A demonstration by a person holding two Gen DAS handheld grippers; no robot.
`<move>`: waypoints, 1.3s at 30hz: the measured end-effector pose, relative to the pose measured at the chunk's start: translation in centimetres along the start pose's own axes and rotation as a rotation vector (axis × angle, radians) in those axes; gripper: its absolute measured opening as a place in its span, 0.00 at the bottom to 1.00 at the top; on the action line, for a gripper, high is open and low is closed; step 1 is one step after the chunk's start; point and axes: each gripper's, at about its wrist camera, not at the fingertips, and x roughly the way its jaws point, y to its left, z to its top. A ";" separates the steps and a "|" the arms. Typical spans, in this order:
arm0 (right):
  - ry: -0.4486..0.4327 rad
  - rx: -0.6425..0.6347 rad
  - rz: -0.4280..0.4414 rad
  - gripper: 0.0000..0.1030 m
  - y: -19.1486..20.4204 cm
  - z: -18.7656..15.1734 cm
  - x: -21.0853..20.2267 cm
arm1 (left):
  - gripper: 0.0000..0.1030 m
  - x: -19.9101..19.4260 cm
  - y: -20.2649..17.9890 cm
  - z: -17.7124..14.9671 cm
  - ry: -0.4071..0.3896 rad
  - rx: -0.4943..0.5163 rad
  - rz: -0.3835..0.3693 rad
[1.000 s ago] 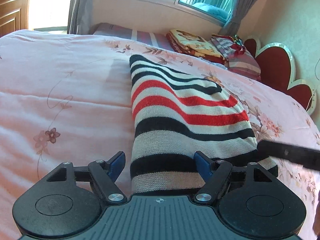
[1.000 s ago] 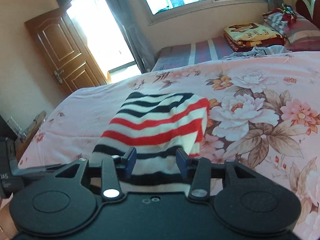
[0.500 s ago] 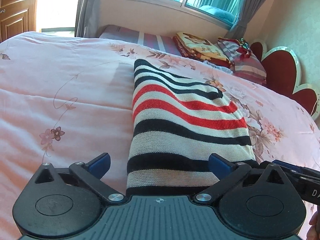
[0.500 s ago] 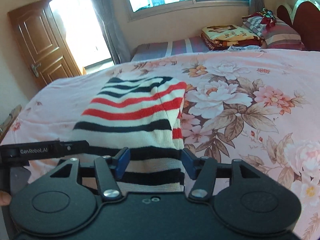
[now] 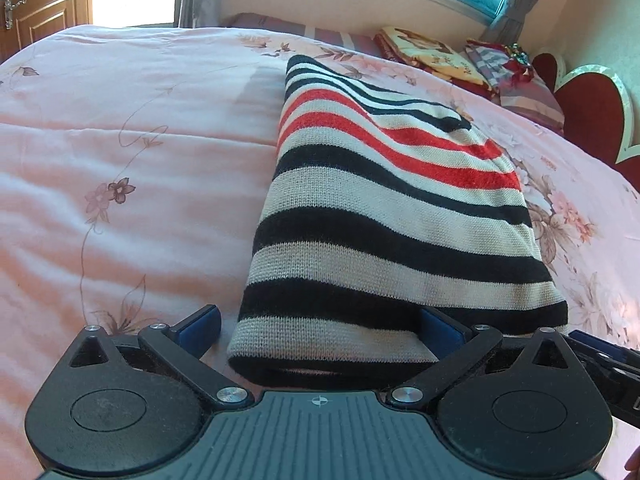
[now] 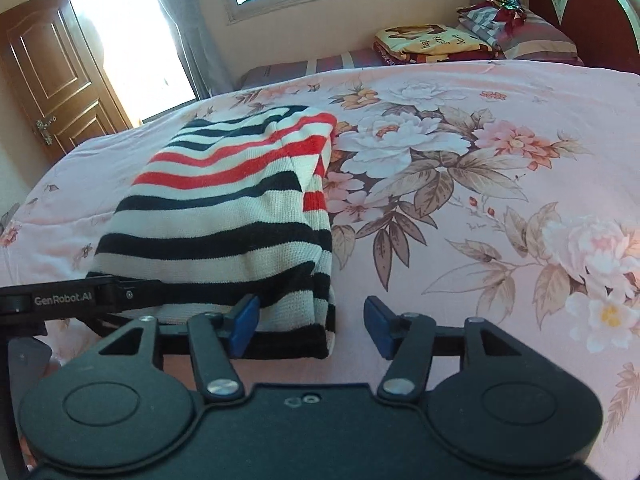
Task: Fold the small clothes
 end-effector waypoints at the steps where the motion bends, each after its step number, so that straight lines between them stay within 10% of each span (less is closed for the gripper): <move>1: -0.004 0.004 0.002 0.60 -0.1 -0.1 -0.4 | 1.00 -0.2 -0.1 0.0 0.009 -0.010 0.004; 9: 0.001 0.014 0.067 0.75 -0.6 -0.8 -3.8 | 1.00 -2.4 -0.9 -0.6 0.105 -0.047 0.070; 21: 0.036 -0.012 0.230 0.99 -0.2 -3.1 -14.1 | 1.00 -21.5 -2.7 -7.2 -0.334 0.060 0.233; 28: -0.023 -0.202 0.126 0.99 2.7 -6.3 -22.8 | 1.00 -28.6 -3.7 -12.1 -0.278 0.136 0.234; 39: -0.353 -0.233 -0.075 0.99 5.0 -10.5 -35.0 | 1.00 -39.1 -5.7 -18.5 -0.322 0.138 0.213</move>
